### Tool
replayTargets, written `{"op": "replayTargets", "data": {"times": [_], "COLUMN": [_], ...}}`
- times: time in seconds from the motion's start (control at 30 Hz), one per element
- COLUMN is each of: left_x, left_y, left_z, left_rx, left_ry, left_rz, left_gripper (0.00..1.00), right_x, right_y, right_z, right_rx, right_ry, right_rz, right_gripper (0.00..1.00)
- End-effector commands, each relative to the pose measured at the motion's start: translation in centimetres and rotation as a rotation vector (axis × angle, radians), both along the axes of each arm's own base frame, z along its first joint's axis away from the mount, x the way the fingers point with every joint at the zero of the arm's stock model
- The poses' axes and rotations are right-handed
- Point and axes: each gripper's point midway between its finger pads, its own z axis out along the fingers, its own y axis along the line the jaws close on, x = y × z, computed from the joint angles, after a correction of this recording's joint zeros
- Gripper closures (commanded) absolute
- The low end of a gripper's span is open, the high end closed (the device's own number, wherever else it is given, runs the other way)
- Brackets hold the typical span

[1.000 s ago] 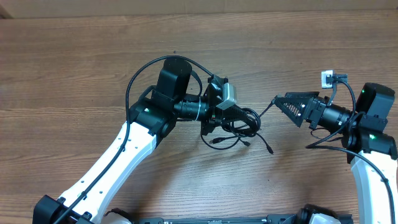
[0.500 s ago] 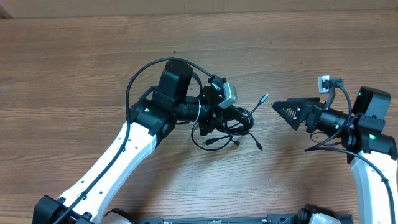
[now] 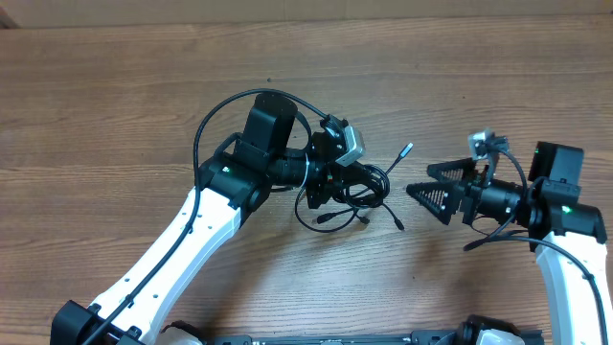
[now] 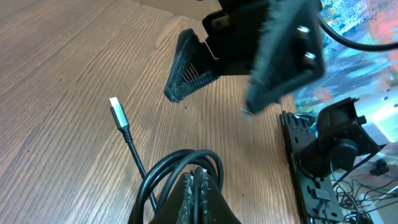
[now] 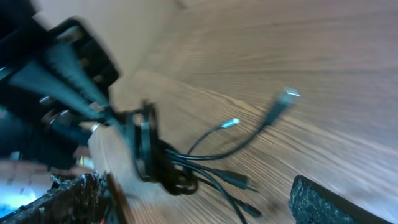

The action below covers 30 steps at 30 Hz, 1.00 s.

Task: Untangle cables

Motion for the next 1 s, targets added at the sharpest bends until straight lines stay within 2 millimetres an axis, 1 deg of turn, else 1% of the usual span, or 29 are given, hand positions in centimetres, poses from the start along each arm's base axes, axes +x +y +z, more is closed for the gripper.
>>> {"op": "replayTargets", "data": {"times": [0.0,0.07,0.17,0.2,0.27,0.53,0.6,0.63,0.73,0.87,0.97], "left_x": [-0.1,0.0,-0.1,-0.4,-0.7,-1.2,-1.4,-1.4,-1.5,-1.7,-2.1], "left_y": [0.1,0.0,0.0,-0.1,-0.2,-0.4,-0.5,-0.5,-0.5,-0.7,-1.0], "left_z": [1.9,2.0,2.1,2.3,2.6,3.5,3.5,3.6,3.6,3.6,3.6], "left_rx": [-0.034,-0.037,-0.045,-0.056,-0.071,-0.111,-0.115,-0.117,-0.119,-0.119,-0.119], "left_ry": [0.003,0.001,-0.001,0.001,0.003,-0.01,-0.008,-0.006,-0.005,-0.005,-0.004], "left_rz": [0.014,0.015,0.006,-0.008,-0.029,-0.074,-0.081,-0.085,-0.088,-0.095,-0.108], "left_gripper": [0.96,0.96,0.96,0.96,0.96,0.96,0.96,0.96,0.96,0.96,0.96], "right_x": [-1.2,-1.6,-2.1,-2.0,-1.8,-1.0,-0.8,-0.8,-0.7,-0.8,-0.7], "right_y": [2.1,2.9,4.0,4.2,4.3,4.0,4.0,4.0,4.1,4.5,4.5], "right_z": [1.9,1.9,1.7,1.4,1.0,-0.1,-0.1,-0.2,-0.2,0.2,0.2], "right_rx": [0.018,0.02,0.008,-0.015,-0.043,-0.121,-0.119,-0.116,-0.102,-0.058,-0.052], "right_ry": [-0.159,-0.16,-0.168,-0.17,-0.168,-0.174,-0.175,-0.175,-0.169,-0.176,-0.175], "right_rz": [0.137,0.171,0.212,0.214,0.211,0.184,0.183,0.185,0.192,0.217,0.221], "right_gripper": [0.04,0.04,0.08,0.12,0.15,0.16,0.21,0.25,0.33,0.37,0.46]}}
